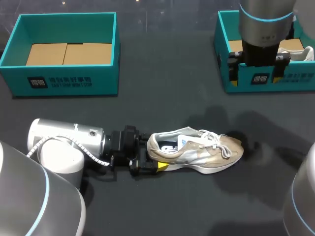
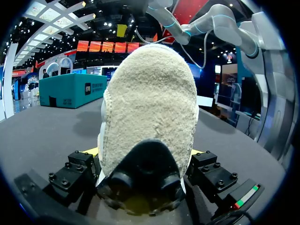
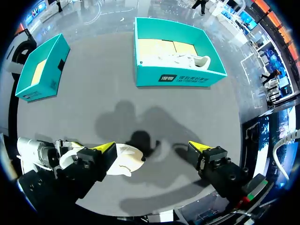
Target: Take the shoe out of the shoebox, open the shoe tongue, remove and reinsert the insole, then place the shoe into the shoebox
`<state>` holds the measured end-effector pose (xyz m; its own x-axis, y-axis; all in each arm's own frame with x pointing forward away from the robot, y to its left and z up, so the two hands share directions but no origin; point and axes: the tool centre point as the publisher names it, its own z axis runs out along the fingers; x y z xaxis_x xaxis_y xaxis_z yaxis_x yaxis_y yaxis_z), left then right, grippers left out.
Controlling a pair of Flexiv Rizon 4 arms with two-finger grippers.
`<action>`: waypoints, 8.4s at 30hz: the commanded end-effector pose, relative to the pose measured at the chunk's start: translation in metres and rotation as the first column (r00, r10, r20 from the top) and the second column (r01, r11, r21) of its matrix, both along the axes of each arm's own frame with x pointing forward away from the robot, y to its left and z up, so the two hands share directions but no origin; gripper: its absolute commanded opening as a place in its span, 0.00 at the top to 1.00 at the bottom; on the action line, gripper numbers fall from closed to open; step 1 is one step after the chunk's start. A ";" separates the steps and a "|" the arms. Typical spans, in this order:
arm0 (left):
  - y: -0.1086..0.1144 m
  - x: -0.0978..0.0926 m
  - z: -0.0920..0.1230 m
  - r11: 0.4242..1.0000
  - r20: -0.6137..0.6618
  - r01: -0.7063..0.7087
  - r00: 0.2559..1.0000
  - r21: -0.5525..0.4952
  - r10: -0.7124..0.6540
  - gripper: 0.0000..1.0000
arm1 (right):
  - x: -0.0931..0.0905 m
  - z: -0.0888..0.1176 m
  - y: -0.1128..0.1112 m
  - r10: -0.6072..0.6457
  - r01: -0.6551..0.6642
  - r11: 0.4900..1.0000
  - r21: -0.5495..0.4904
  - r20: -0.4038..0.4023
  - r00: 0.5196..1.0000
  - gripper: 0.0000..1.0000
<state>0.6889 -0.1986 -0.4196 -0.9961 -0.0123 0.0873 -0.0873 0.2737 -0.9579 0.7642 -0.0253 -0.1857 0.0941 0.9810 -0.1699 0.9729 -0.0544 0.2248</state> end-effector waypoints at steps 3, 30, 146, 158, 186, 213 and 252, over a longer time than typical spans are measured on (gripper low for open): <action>0.002 -0.003 -0.001 1.000 0.000 0.001 1.000 0.002 -0.001 1.00 | -0.003 -0.002 -0.003 0.003 -0.003 1.000 0.007 0.009 1.000 0.00; 0.002 -0.003 -0.001 1.000 0.000 0.001 1.000 0.002 -0.001 1.00 | -0.080 0.005 0.115 0.044 -0.045 0.997 -0.057 -0.018 0.999 0.00; 0.002 -0.003 -0.001 1.000 0.000 0.001 1.000 0.002 -0.001 1.00 | -0.092 -0.127 0.133 -0.327 0.324 0.908 -0.267 0.032 0.944 1.00; 0.002 -0.003 -0.001 1.000 0.000 0.001 1.000 0.002 -0.001 1.00 | -0.080 -0.113 0.076 -0.094 0.096 0.995 0.012 -0.073 0.993 1.00; 0.002 -0.003 -0.001 1.000 0.000 0.001 1.000 0.002 -0.001 1.00 | -0.088 -0.131 0.051 -0.065 0.073 0.995 0.063 -0.126 0.990 1.00; 0.002 -0.003 -0.001 1.000 0.000 0.001 1.000 0.002 -0.001 1.00 | -0.077 -0.122 0.017 -0.230 0.198 0.947 -0.252 -0.105 0.967 0.50; 0.002 -0.003 -0.001 1.000 0.000 0.001 1.000 0.002 -0.001 1.00 | -0.076 0.026 0.127 0.776 -0.789 0.615 0.003 -0.180 0.604 1.00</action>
<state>0.6877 -0.1983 -0.4193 -0.9961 -0.0120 0.0877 -0.0877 0.2746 -0.9575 0.6816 0.1126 -0.1563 -0.6152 0.7231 -0.3143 0.7431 0.6649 0.0753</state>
